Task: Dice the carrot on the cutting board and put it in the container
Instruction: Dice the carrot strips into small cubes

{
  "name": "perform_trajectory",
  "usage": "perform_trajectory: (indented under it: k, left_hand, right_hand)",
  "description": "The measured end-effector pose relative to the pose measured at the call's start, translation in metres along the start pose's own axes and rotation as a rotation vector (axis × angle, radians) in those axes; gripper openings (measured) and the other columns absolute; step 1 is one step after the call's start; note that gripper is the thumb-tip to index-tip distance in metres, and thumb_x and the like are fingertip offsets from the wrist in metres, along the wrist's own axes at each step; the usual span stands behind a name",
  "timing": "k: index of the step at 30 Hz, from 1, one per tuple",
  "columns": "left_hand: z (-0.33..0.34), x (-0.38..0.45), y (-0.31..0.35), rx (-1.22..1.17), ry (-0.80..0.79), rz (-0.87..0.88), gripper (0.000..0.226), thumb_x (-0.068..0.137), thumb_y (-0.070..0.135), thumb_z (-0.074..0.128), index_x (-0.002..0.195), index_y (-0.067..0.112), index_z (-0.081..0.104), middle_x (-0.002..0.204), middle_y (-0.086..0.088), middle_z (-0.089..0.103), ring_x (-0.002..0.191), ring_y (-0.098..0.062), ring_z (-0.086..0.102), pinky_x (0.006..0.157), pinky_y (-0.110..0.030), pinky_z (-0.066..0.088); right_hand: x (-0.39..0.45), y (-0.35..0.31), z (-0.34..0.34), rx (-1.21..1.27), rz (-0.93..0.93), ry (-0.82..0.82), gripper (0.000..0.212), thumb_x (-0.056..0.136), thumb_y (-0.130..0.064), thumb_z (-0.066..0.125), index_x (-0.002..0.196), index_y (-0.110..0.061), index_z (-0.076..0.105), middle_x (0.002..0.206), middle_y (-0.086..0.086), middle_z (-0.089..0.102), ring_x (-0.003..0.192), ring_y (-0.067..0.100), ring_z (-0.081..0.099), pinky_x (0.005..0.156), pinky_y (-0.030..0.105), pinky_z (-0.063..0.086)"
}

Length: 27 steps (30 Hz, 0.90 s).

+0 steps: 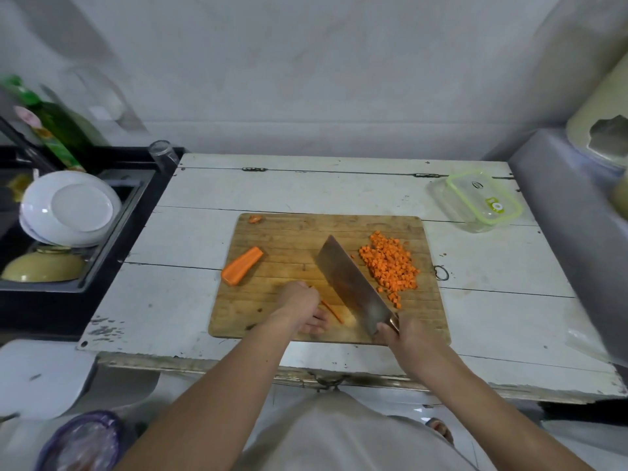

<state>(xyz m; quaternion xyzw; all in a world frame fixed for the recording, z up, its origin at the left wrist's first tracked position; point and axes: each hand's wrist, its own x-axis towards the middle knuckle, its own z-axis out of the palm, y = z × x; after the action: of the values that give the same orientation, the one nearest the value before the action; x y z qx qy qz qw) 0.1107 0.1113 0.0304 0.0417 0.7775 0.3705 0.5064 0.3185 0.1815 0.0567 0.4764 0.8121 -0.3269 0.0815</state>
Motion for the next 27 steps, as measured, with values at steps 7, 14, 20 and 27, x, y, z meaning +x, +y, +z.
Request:
perform_trajectory:
  k: [7,14,20,27]
  left_hand:
    - [0.001,-0.003,0.003,0.025,-0.005,-0.02,0.046,0.107,0.015,0.044,0.153,0.012,0.035,0.09,-0.02,0.074,0.076,-0.032,0.076,0.056,-0.034,0.06]
    - [0.004,-0.002,0.007,0.058,0.01,-0.01,0.036,0.107,0.011,0.04,0.141,0.0,0.045,0.088,-0.023,0.072,0.072,-0.034,0.075,0.059,-0.04,0.062]
    - [0.015,0.001,0.023,0.016,0.023,-0.038,0.042,0.109,0.015,0.027,0.124,-0.014,0.053,0.087,-0.025,0.064,0.083,-0.043,0.07,0.074,-0.048,0.058]
    - [0.033,-0.004,0.029,0.762,0.356,0.325,0.042,0.101,0.047,0.051,0.119,0.009,0.054,0.109,-0.008,0.069,0.1,-0.03,0.07,0.071,-0.034,0.048]
  right_hand:
    - [0.002,-0.004,-0.012,-0.021,-0.044,-0.033,0.022,0.102,-0.047,0.049,0.093,-0.027,0.049,0.081,-0.004,0.059,0.076,0.017,0.06,0.066,0.036,0.048]
    - [-0.007,-0.01,-0.03,0.336,0.016,-0.142,0.027,0.102,-0.043,0.052,0.087,-0.02,0.053,0.066,0.0,0.048,0.051,0.015,0.044,0.046,0.027,0.037]
    - [-0.004,0.007,-0.055,0.686,0.131,-0.201,0.038,0.102,-0.041,0.055,0.079,-0.014,0.043,0.061,0.004,0.04,0.042,0.018,0.03,0.044,0.026,0.028]
    - [-0.006,0.019,-0.071,0.845,0.214,-0.167,0.034,0.101,-0.038,0.057,0.079,-0.014,0.048,0.061,0.005,0.04,0.044,0.017,0.026,0.042,0.024,0.025]
